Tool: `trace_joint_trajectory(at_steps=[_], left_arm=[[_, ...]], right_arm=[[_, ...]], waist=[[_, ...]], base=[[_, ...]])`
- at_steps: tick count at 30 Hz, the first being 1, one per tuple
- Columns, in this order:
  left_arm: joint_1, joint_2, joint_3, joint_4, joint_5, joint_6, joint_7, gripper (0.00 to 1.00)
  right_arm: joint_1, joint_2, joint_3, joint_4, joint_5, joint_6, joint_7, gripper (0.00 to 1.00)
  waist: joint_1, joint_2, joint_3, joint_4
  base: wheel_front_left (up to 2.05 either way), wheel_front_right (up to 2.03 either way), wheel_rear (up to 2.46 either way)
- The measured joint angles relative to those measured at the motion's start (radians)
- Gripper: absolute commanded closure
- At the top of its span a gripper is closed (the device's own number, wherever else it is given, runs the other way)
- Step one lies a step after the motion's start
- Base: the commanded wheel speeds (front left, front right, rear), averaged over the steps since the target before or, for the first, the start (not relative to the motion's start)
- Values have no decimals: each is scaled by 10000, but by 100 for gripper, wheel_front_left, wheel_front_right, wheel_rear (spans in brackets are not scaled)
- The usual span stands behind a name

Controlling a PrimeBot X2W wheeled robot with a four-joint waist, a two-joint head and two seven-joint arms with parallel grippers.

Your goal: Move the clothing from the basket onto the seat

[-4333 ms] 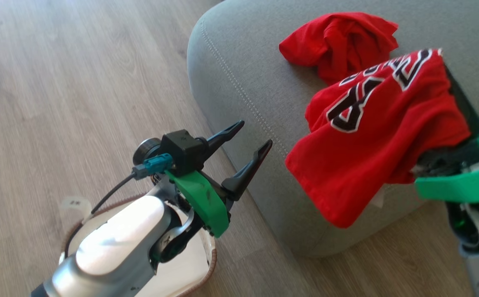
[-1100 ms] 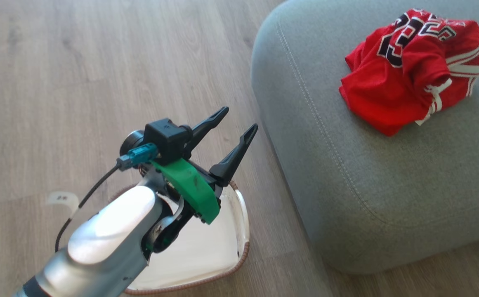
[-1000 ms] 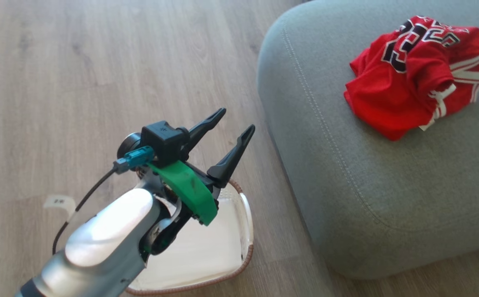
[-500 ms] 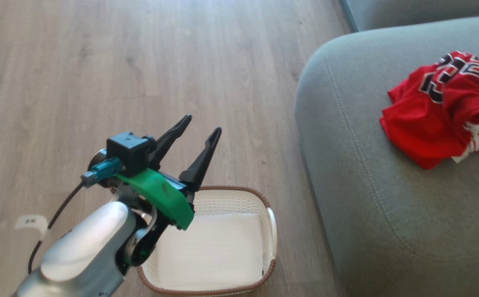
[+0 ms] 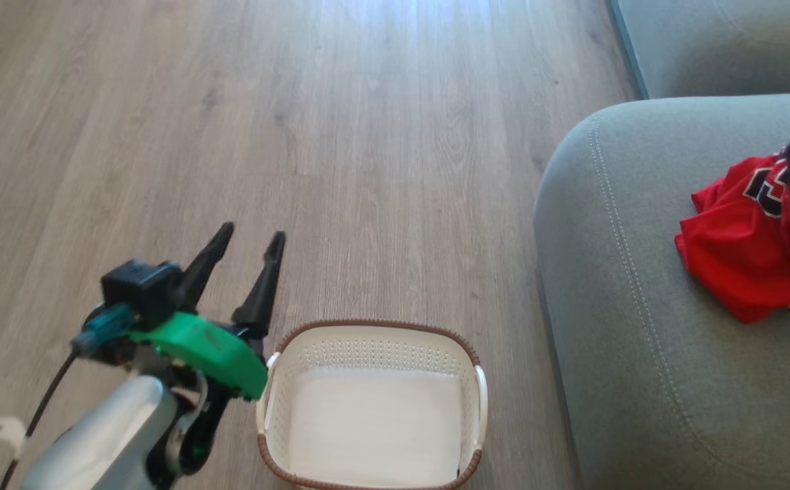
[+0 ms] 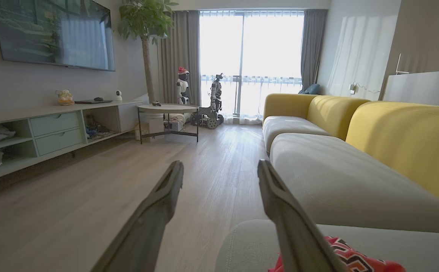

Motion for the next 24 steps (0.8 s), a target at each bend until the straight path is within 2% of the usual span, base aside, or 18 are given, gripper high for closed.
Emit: trace_joint_trajectory(at_steps=[6, 11, 15, 24], left_arm=[[865, 155, 554, -165, -127, 378, -297, 0], [1366, 155, 1145, -336, -201, 681, -408, 0], [1760, 102, 1705, -648, 391, 788, -476, 0], [3138, -278, 2681, -633, 1716, 709, -477, 0]], right_arm=[[1106, 1243, -230, -719, -633, 0, -90, 0], [1681, 1672, 150, -897, -1093, 0, -537, 0], [1939, 1973, 366, -807, -1507, 0, -936, 0], [2373, 2529, 541, -219, -1720, 0, -1856, 0]], waist=[[0, 0, -56, 175], [0, 0, 8, 229], [0, 0, 9, 221], [0, 0, 67, 151]], base=[[0, 0, 0], [0, 0, 0], [0, 0, 0], [0, 0, 0]])
